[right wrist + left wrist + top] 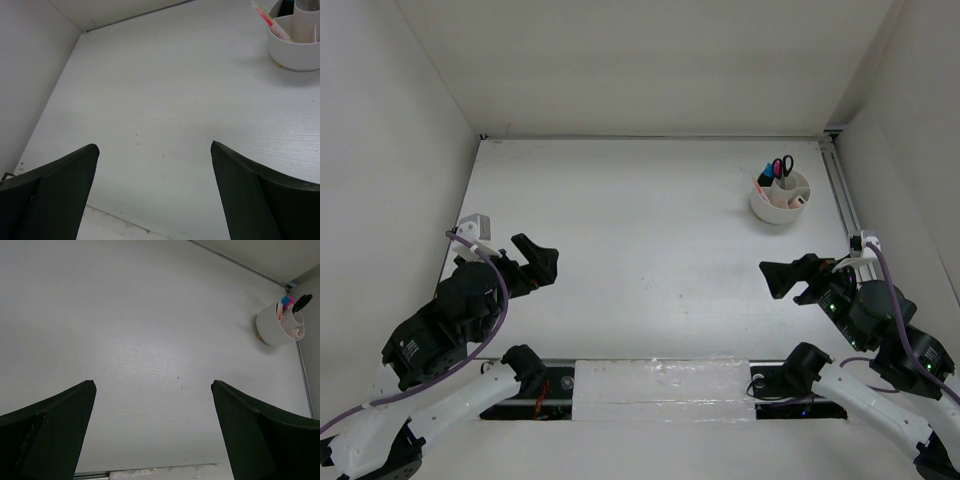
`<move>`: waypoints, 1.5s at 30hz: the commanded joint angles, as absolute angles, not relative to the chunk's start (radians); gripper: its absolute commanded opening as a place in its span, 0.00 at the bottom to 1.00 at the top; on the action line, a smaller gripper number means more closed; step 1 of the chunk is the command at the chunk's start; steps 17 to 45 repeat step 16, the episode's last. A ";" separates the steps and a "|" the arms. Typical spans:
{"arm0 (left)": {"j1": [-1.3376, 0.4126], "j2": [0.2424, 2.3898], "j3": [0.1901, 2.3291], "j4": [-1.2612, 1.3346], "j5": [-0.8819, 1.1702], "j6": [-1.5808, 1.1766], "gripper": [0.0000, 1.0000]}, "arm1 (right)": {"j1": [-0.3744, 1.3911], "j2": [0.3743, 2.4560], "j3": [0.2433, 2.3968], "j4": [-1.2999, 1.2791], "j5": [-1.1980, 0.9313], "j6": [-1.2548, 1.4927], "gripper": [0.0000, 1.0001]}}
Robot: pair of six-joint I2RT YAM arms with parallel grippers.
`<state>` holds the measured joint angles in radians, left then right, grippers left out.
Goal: Sort the stationery into containers
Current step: Reset both arms
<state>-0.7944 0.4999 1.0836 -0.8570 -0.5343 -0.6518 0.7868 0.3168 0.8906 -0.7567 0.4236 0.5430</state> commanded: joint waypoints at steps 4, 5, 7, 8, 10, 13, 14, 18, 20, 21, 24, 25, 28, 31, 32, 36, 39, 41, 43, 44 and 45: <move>-0.790 0.445 1.062 -0.761 -0.480 -0.638 1.00 | 0.795 0.200 0.851 -0.706 0.595 0.652 1.00; -0.790 0.445 1.062 -0.761 -0.480 -0.638 1.00 | 0.795 0.199 0.851 -0.706 0.595 0.652 1.00; -0.790 0.445 1.062 -0.761 -0.480 -0.638 1.00 | 0.804 0.210 0.861 -0.706 0.595 0.652 1.00; -0.790 0.445 1.062 -0.761 -0.480 -0.638 1.00 | 0.804 0.227 0.871 -0.718 0.595 0.652 1.00; -0.790 0.454 1.052 -0.752 -0.480 -0.638 1.00 | 0.804 0.261 0.871 -0.718 0.586 0.638 1.00; -0.790 0.454 1.052 -0.752 -0.480 -0.638 1.00 | 0.804 0.323 0.881 -0.689 0.552 0.614 1.00; -0.790 0.454 1.052 -0.752 -0.480 -0.638 1.00 | 0.804 0.343 0.881 -0.689 0.552 0.614 1.00; -0.790 0.454 1.052 -0.752 -0.480 -0.638 1.00 | 0.804 0.382 0.906 -0.699 0.563 0.614 1.00; -0.790 0.454 1.052 -0.752 -0.480 -0.638 1.00 | 0.804 0.382 0.906 -0.699 0.563 0.614 1.00; -0.790 0.454 1.052 -0.752 -0.480 -0.638 1.00 | 0.804 0.382 0.906 -0.699 0.563 0.614 1.00; -0.790 0.454 1.052 -0.752 -0.480 -0.638 1.00 | 0.804 0.382 0.906 -0.699 0.563 0.614 1.00; -0.790 0.454 1.052 -0.752 -0.480 -0.638 1.00 | 0.804 0.382 0.906 -0.699 0.563 0.614 1.00; -0.790 0.454 1.052 -0.752 -0.480 -0.638 1.00 | 0.804 0.382 0.906 -0.699 0.563 0.614 1.00; -0.790 0.454 1.052 -0.752 -0.480 -0.638 1.00 | 0.804 0.382 0.906 -0.699 0.563 0.614 1.00; -0.790 0.454 1.052 -0.752 -0.480 -0.638 1.00 | 0.804 0.382 0.906 -0.699 0.563 0.614 1.00; -0.790 0.454 1.052 -0.752 -0.480 -0.638 1.00 | 0.804 0.382 0.906 -0.699 0.563 0.614 1.00; -0.790 0.454 1.052 -0.752 -0.480 -0.638 1.00 | 0.804 0.382 0.906 -0.699 0.563 0.614 1.00; -0.790 0.454 1.052 -0.752 -0.480 -0.638 1.00 | 0.804 0.382 0.906 -0.699 0.563 0.614 1.00; -0.790 0.454 1.052 -0.752 -0.480 -0.638 1.00 | 0.804 0.382 0.906 -0.699 0.563 0.614 1.00; -0.790 0.454 1.052 -0.752 -0.480 -0.638 1.00 | 0.804 0.382 0.906 -0.699 0.563 0.614 1.00; -0.790 0.454 1.052 -0.752 -0.480 -0.638 1.00 | 0.804 0.382 0.906 -0.699 0.563 0.614 1.00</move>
